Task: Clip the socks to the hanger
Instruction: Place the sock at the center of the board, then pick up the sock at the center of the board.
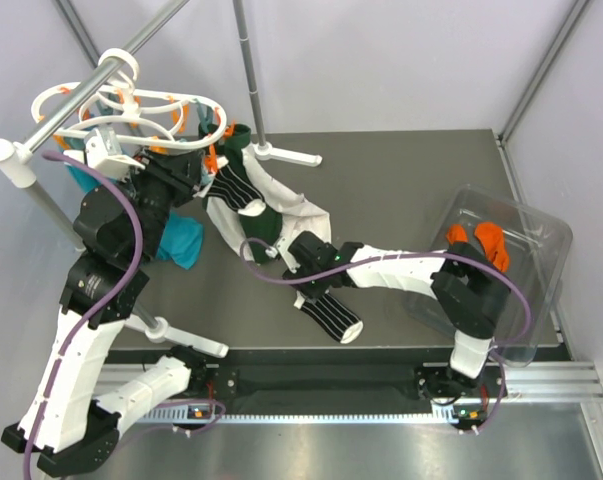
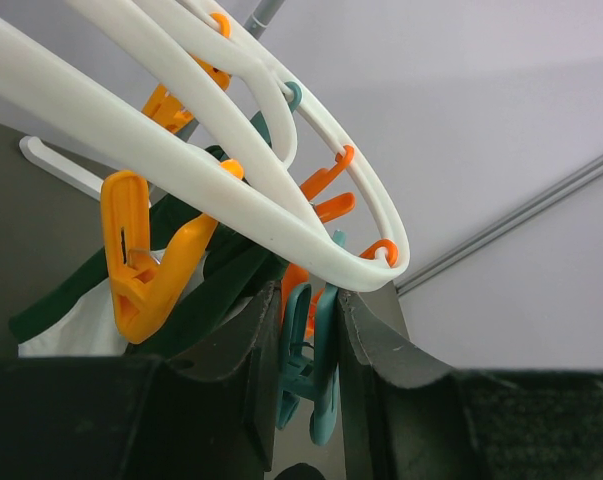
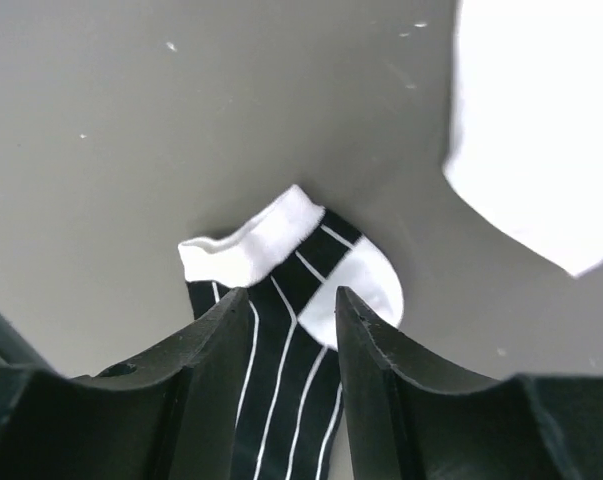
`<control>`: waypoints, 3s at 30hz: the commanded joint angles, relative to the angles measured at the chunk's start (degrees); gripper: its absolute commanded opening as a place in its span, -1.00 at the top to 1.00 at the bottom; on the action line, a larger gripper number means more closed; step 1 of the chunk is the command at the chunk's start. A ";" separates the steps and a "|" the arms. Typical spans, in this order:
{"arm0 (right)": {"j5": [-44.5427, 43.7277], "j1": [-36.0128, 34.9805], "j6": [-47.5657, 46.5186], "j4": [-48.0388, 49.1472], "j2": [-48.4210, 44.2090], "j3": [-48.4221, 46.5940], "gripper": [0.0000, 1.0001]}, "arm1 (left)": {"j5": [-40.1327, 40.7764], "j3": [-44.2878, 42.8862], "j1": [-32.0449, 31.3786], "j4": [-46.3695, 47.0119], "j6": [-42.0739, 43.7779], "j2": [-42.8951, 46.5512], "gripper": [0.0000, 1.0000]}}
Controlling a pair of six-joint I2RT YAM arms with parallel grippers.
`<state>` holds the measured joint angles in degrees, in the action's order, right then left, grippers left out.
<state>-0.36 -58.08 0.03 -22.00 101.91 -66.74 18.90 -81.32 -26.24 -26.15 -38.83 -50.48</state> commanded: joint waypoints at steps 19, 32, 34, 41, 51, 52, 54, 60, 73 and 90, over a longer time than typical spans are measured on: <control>4.85 -2.12 2.33 9.34 3.31 4.06 0.91 | -1.14 0.99 -0.04 -4.17 -0.46 0.56 1.00; 16.51 -3.00 22.80 7.84 -19.11 -3.21 1.00 | -2.63 1.69 -0.04 -3.82 -1.86 1.70 1.00; 18.37 -3.00 25.00 9.77 -19.99 -6.28 1.00 | -2.98 1.69 -0.04 -3.91 -2.21 1.70 1.00; 21.45 -3.61 32.56 14.35 -19.82 -15.43 1.00 | -4.04 1.34 -0.04 -3.64 -3.01 1.96 1.00; 21.72 -3.61 36.26 11.54 -11.39 -31.95 1.00 | -4.04 2.04 -0.04 -3.64 -3.80 1.96 1.00; 21.54 -3.61 36.35 11.37 -10.77 -34.22 1.00 | -4.22 2.13 -0.04 -3.56 -3.97 2.14 1.00; 19.88 -3.61 36.88 9.53 -8.76 -36.52 1.00 | -4.30 2.13 -0.04 -3.56 -4.06 2.05 1.00; 19.26 -3.61 37.67 9.08 -4.97 -42.67 1.00 | -4.13 1.69 -0.04 -3.73 -3.80 2.23 1.00; 17.85 -3.09 37.23 9.17 -5.31 -42.34 1.00 | -3.95 1.60 -0.04 -3.99 -3.54 2.14 1.00; 15.56 -3.09 35.83 7.50 -6.99 -43.73 1.00 | -3.87 1.51 -0.04 -3.91 -3.01 1.88 1.00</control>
<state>15.79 -60.64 36.84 -14.48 96.79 -107.02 17.17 -80.12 -26.22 -26.13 -41.65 -48.51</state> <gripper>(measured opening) 0.012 0.299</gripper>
